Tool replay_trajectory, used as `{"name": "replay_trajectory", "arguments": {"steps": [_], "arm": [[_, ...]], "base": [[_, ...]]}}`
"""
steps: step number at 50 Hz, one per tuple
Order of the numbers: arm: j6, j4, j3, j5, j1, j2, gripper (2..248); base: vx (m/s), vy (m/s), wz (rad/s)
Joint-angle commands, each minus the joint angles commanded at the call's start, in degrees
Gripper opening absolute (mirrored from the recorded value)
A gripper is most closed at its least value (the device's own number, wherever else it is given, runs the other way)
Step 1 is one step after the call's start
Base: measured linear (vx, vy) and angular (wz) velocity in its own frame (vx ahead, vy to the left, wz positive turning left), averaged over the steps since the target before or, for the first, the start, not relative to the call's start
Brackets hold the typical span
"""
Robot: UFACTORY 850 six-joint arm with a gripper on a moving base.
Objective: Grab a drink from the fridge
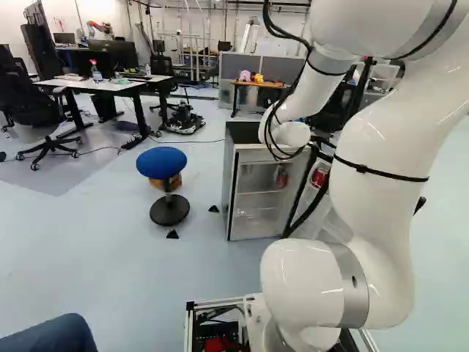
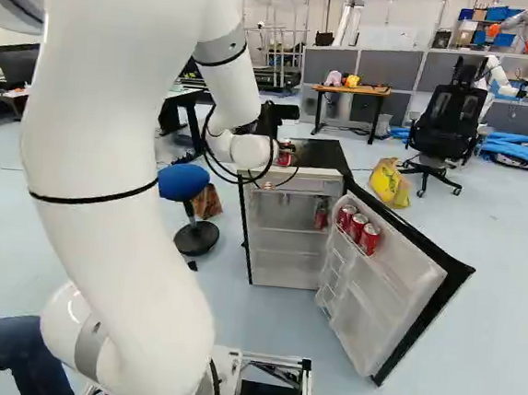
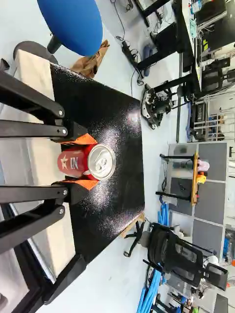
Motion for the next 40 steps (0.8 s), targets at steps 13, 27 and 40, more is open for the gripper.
{"name": "replay_trajectory", "arguments": {"steps": [13,27,40], "arm": [[0.0,0.0,-3.6,-0.2,0.4,-3.1,91],[0.0,0.0,-7.5,-1.2,0.7,-6.4,91],[0.0,0.0,-10.0,-3.1,1.0,-8.4,91]], "base": [[0.0,0.0,0.0],[0.0,0.0,0.0],[0.0,0.0,0.0]]}}
